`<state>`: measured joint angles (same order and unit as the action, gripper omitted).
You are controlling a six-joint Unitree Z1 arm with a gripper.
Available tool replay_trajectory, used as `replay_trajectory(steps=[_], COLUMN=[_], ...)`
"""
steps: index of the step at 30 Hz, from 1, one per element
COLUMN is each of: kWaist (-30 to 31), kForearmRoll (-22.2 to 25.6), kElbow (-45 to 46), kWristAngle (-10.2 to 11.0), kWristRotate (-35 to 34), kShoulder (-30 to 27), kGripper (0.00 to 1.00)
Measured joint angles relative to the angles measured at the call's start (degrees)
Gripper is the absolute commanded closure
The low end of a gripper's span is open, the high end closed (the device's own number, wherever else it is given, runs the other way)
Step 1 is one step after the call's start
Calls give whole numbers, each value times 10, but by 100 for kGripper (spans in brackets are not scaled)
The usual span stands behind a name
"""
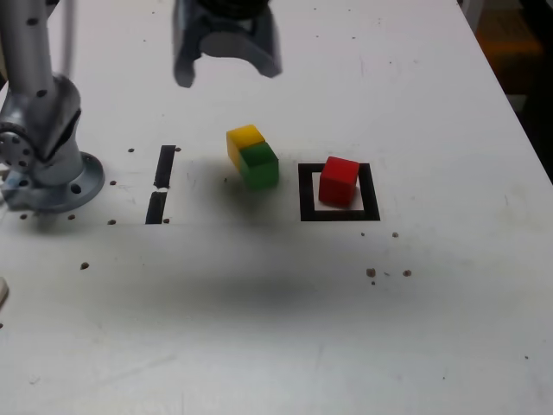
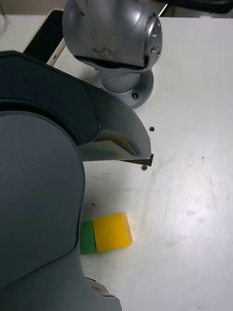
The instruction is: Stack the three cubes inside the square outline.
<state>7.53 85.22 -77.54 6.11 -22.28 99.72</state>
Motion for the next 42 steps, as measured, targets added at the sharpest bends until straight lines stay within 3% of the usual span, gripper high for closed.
replay_trajectory(steps=[2,6,10,14,19,28,42], kWaist=[-1,-30,-43,-62,-108,-169,-178], kForearmRoll=[-47,-104,-115,-115,-127,-221,-301], kElbow=[55,109,120,117,112,174,185], kWristAngle=[-6,-63,-135,-163,-178,-188,-187], kWristRotate=[-26,-29,-60,-75,-27,86,109], kShoulder=[-34,-41,-30,-29,-35,-11,42], kGripper=[4,3,1,1,0,1,3])
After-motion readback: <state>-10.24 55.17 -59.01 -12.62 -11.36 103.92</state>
